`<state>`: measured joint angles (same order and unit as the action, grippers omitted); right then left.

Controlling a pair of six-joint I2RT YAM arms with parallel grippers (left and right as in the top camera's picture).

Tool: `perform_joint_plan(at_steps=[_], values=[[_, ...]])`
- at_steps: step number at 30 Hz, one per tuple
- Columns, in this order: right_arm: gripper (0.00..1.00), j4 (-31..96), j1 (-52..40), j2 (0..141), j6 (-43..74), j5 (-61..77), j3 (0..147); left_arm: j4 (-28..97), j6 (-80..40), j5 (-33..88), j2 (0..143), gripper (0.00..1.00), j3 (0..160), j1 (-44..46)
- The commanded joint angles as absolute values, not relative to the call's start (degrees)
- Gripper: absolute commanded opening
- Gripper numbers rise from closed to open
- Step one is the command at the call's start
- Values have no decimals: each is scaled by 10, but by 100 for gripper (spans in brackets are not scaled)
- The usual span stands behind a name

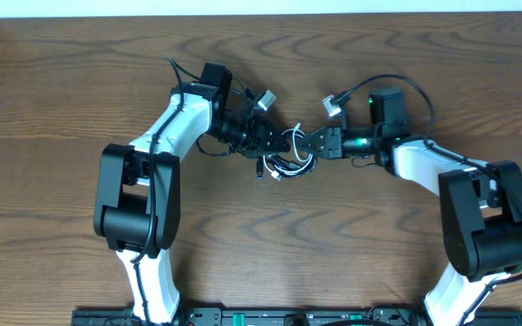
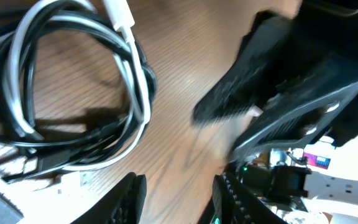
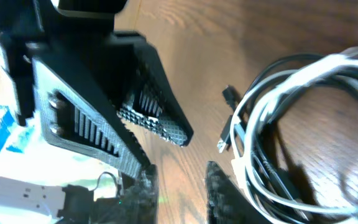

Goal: Untangle cables

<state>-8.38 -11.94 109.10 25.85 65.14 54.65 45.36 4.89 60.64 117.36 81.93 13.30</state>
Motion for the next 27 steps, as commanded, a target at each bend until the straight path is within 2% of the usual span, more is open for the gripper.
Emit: perform_joint_plan(at_steps=[1, 5, 8, 14, 17, 20, 23, 24, 27], values=[[27, -83, -85, 1075, 250, 679, 546, 464, 44, 557, 1170, 40, 812, 146], [29, -45, -45, 1075, 236, 673, 546, 465, 35, 508, 1170, 40, 812, 173], [30, 11, -22, 1076, 230, 614, 546, 455, -2, 454, 1170, 40, 812, 193], [19, 97, -4, 1076, 226, 465, 546, 435, -68, 333, 1170, 39, 812, 222], [14, 99, -5, 1076, 218, 446, 546, 429, -92, 296, 1170, 25, 812, 238], [13, 99, -9, 1076, 217, 444, 546, 419, -94, 288, 1170, 25, 812, 253], [12, 99, -11, 1076, 215, 444, 546, 401, -103, 283, 1170, 19, 812, 268], [13, 99, -12, 1076, 212, 445, 546, 392, -114, 269, 1170, 15, 812, 274], [12, 99, -12, 1076, 211, 444, 546, 375, -126, 216, 1170, 14, 812, 286]])
